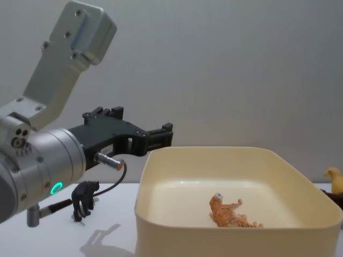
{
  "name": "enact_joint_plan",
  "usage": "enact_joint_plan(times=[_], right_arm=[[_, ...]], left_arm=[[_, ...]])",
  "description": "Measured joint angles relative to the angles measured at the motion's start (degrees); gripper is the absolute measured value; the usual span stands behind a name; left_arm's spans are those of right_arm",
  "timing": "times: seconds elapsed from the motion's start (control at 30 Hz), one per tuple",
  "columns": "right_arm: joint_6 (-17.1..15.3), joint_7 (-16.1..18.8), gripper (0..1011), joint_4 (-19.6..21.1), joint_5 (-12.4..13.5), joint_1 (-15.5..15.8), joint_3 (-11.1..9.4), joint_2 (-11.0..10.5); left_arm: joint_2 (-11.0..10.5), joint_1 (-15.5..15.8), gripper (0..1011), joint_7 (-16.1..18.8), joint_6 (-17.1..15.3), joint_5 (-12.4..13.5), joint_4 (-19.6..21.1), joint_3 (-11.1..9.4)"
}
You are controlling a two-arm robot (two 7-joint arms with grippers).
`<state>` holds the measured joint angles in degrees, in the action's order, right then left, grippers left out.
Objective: Pick up the toy alternately with two hands and place it into the central storage box.
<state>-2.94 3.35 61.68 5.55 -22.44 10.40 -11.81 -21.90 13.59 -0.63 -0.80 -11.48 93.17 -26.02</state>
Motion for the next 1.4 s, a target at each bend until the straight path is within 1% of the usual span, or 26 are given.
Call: enact_joint_plan(times=[0.03,0.17,0.2,0.27,0.4,0.43,0.53,0.63,0.7,0.8,0.83,1.03,1.07,1.1,1.13,1.17,1.23,1.4], right_arm=[[0.05,-0.06,865,-0.25,-0.09,-0.13,0.06,0.08],[0.32,-0.35,779,-1.40,-0.48,-0.76,0.30,0.41],[0.32,-0.35,726,-1.40,-0.48,-0.76,0.30,0.41],[0.44,-0.46,686,-1.82,-0.64,-0.99,0.38,0.54],[0.55,-0.56,546,-2.31,-0.79,-1.24,0.48,0.68],[0.57,-0.56,530,-2.30,-0.79,-1.24,0.48,0.68],[0.65,-0.67,430,-1.85,-0.70,-0.89,0.37,0.59],[0.81,-0.92,381,-1.06,-0.37,-0.29,0.18,0.39],[1.05,-1.33,338,0.33,0.14,0.69,-0.12,0.06],[1.34,-1.63,335,1.73,0.57,1.64,-0.43,-0.30],[1.55,-1.83,335,3.21,0.93,2.60,-0.77,-0.67],[2.36,-2.05,335,8.28,2.33,5.67,-1.84,-1.98],[2.53,-2.02,335,10.00,2.77,6.78,-2.22,-2.49],[2.62,-1.98,335,11.10,3.02,7.23,-2.46,-2.70],[2.75,-1.71,335,13.07,3.57,8.23,-2.87,-3.22],[2.75,-1.71,335,13.07,3.57,8.23,-2.87,-3.22],[2.82,-0.84,335,16.26,4.75,9.80,-3.54,-4.10],[2.55,0.94,335,20.47,6.36,11.58,-4.35,-5.14]], left_arm=[[0.00,0.00,1001,0.00,0.00,0.00,0.00,0.00],[0.00,0.00,1002,0.00,0.00,0.00,0.00,-0.01],[0.00,0.00,1001,0.00,0.00,0.00,0.00,0.00],[0.00,0.00,1001,0.00,0.00,0.00,0.00,0.00],[0.00,0.00,1002,0.00,0.00,0.00,0.00,-0.01],[0.00,0.00,1001,0.00,0.00,0.00,0.00,-0.01],[0.00,0.00,1002,0.00,0.00,0.00,0.00,0.00],[0.00,0.00,1002,0.00,0.00,0.00,0.00,0.00],[0.00,0.00,1002,0.00,0.00,0.00,0.00,0.00],[0.00,0.00,1002,0.00,0.00,0.00,0.00,0.00],[0.00,0.00,1002,0.00,0.00,0.00,0.00,0.00],[0.00,0.00,1002,0.00,0.00,0.00,0.00,0.00],[0.00,0.00,1002,0.00,0.00,0.00,0.00,0.00],[0.00,0.00,1002,0.00,0.00,0.00,0.00,0.00],[0.00,0.00,1002,0.00,0.00,0.00,0.00,-0.01],[0.00,0.00,1002,0.00,0.00,0.00,0.00,-0.01],[0.00,0.00,1001,0.00,0.00,0.00,0.00,0.00],[0.00,0.00,1001,0.00,0.00,0.00,0.00,-0.01]])
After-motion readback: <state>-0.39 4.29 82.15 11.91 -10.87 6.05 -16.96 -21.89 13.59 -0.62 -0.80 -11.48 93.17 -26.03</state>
